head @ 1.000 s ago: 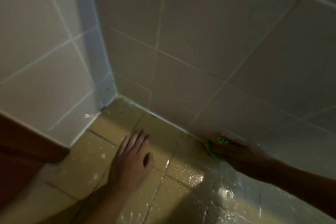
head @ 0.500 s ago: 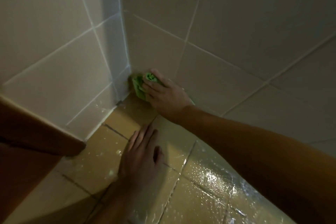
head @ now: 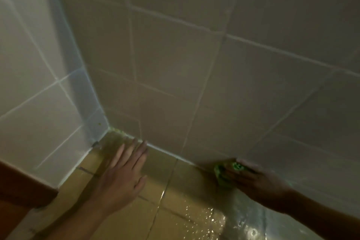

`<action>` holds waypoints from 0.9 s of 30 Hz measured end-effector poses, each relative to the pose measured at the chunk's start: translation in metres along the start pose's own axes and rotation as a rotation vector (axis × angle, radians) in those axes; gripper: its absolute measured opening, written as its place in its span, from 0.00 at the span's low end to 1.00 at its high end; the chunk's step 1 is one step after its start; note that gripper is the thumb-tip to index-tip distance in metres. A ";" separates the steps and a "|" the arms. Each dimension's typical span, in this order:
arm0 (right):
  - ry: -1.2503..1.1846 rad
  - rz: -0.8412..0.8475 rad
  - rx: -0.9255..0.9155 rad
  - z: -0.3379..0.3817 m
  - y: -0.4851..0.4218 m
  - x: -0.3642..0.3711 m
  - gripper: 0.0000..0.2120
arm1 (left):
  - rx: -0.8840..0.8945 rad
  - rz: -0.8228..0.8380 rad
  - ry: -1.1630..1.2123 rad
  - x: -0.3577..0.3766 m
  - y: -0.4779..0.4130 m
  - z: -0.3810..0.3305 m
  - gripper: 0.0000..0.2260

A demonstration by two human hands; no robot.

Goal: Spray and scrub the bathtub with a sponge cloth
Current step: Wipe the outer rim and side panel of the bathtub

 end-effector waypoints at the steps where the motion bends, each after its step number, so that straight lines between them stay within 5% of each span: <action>1: 0.011 -0.047 0.014 -0.006 -0.006 -0.011 0.31 | 0.009 -0.061 -0.009 -0.022 -0.013 -0.001 0.33; 4: -0.066 -0.274 0.138 -0.029 -0.047 -0.065 0.18 | -0.014 -0.258 -0.006 -0.090 -0.052 0.001 0.34; 12: -0.371 -0.815 0.714 -0.159 -0.076 -0.230 0.20 | -0.013 -0.619 0.026 -0.236 -0.138 -0.009 0.38; 17: -0.393 -1.164 1.363 -0.217 0.055 -0.212 0.23 | 0.268 -0.650 -0.052 -0.289 -0.199 -0.068 0.34; 24: -0.807 -1.576 2.243 -0.224 0.171 -0.141 0.27 | 0.785 -0.667 -0.248 -0.339 -0.278 -0.192 0.32; 27: -0.789 -1.746 2.370 -0.253 0.212 -0.149 0.29 | 0.868 -0.650 -0.237 -0.346 -0.289 -0.229 0.31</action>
Point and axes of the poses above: each hand's wrist, its own y-axis away from the middle knuckle, its own x-axis out of the palm, z = x × y, the point moved 8 cm from there along -y, towards the middle knuckle, and after that the axes turned 15 degrees about x, right-handed, at the moved point
